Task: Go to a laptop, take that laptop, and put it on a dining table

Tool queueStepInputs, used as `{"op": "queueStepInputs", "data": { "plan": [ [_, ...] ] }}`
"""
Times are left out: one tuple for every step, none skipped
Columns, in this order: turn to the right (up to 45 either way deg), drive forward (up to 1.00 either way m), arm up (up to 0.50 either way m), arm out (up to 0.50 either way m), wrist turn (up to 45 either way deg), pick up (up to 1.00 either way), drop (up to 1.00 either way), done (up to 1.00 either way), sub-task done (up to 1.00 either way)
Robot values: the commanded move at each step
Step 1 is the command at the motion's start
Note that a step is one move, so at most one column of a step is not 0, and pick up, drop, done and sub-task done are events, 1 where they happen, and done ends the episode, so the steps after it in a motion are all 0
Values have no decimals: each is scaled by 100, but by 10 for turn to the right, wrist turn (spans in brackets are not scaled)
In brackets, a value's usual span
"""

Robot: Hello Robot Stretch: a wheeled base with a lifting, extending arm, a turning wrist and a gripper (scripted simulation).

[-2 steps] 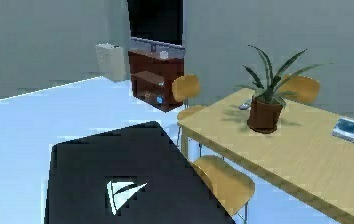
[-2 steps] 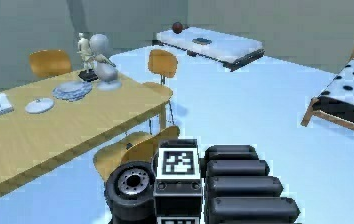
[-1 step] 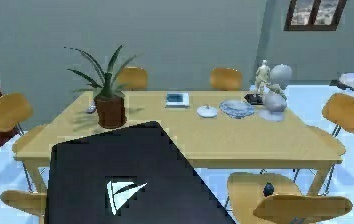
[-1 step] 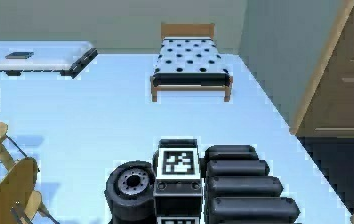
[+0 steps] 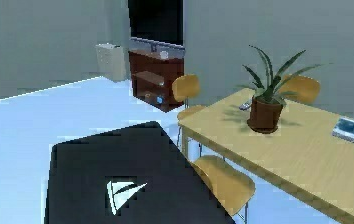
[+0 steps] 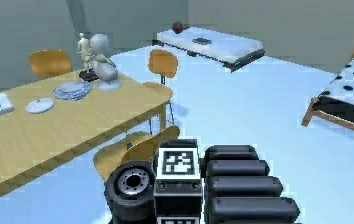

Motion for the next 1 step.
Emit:
{"op": "queueStepInputs", "data": {
  "plan": [
    [-330, 0, 0, 0, 0, 0, 0, 0, 0]
  ]
}}
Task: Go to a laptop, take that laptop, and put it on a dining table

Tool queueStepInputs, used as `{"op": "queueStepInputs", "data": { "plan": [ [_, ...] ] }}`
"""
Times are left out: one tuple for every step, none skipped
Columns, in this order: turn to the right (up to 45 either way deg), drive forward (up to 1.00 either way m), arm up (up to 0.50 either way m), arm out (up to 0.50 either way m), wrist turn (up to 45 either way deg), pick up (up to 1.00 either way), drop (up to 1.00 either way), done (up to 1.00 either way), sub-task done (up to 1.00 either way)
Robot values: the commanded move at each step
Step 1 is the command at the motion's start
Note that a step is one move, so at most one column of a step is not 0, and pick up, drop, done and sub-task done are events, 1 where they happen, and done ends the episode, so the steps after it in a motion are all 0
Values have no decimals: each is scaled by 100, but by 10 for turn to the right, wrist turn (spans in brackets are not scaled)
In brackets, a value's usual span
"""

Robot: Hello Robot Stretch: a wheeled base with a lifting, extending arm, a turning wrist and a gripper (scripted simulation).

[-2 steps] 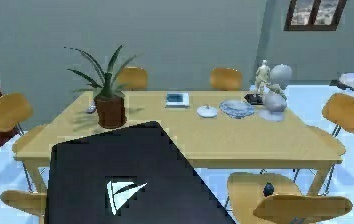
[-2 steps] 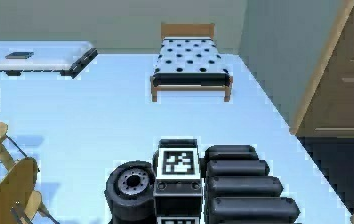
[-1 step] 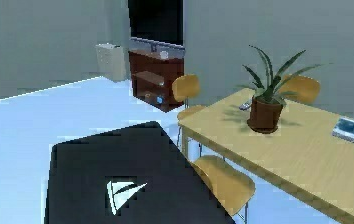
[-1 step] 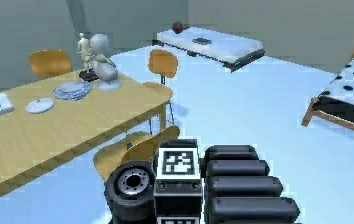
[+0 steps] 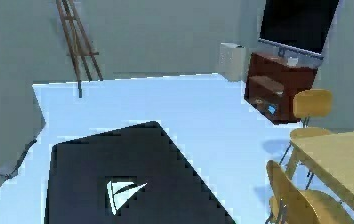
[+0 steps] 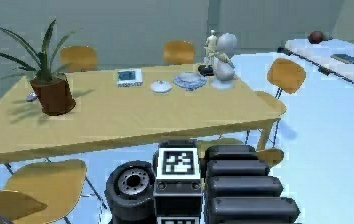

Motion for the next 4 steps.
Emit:
{"op": "queueStepInputs", "data": {
  "plan": [
    [450, 0, 0, 0, 0, 0, 0, 0, 0],
    [330, 0, 0, 0, 0, 0, 0, 0, 0],
    [0, 35, 0, 0, 0, 0, 0, 0, 0],
    [-450, 0, 0, 0, 0, 0, 0, 0, 0]
  ]
}}
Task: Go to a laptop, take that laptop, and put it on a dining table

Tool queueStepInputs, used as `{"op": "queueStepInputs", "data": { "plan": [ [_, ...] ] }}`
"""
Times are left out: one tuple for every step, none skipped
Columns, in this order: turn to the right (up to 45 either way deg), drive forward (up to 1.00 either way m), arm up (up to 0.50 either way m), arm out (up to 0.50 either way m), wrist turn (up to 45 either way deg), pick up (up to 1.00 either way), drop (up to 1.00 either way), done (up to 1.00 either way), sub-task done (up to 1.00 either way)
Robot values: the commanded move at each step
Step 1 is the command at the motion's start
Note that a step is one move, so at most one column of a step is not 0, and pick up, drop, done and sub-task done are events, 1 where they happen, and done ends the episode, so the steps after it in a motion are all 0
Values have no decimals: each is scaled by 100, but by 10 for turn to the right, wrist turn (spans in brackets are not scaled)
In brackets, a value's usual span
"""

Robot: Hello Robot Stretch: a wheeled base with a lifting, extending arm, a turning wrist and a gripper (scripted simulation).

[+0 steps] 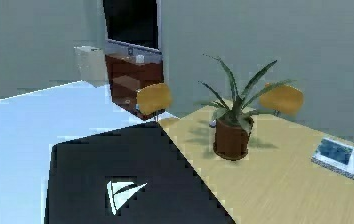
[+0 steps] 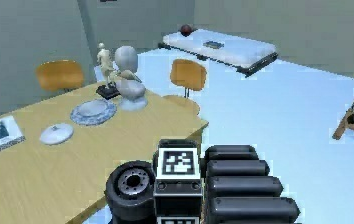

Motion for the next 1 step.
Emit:
{"op": "queueStepInputs", "data": {
  "plan": [
    [-360, 0, 0, 0, 0, 0, 0, 0, 0]
  ]
}}
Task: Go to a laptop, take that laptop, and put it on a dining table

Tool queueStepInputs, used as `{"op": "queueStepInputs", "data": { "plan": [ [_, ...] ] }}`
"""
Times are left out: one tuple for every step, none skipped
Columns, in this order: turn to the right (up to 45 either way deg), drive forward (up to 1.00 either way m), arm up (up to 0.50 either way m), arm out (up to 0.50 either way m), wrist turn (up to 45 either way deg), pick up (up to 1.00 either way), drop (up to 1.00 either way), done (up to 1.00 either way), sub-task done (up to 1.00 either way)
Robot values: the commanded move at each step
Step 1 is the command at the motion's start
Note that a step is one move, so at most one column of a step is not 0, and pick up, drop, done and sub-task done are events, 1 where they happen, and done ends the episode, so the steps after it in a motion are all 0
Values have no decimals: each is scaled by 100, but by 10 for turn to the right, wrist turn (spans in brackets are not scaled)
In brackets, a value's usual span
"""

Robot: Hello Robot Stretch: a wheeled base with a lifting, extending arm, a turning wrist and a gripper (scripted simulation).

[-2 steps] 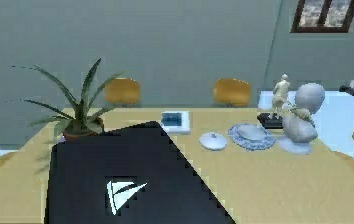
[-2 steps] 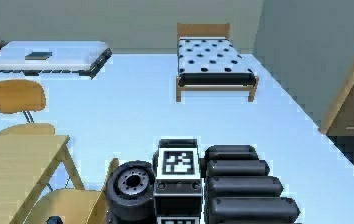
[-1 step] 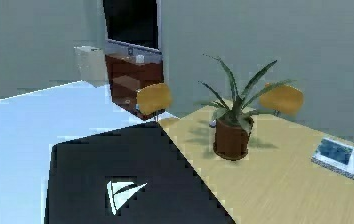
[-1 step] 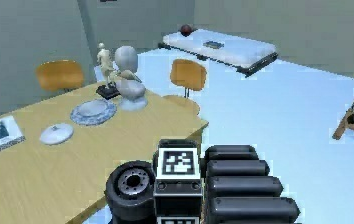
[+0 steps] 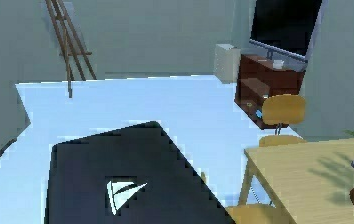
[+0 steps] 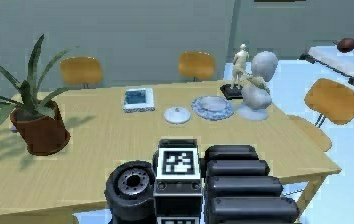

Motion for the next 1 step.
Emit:
{"op": "queueStepInputs", "data": {
  "plan": [
    [0, 0, 0, 48, 0, 0, 0, 0, 0]
  ]
}}
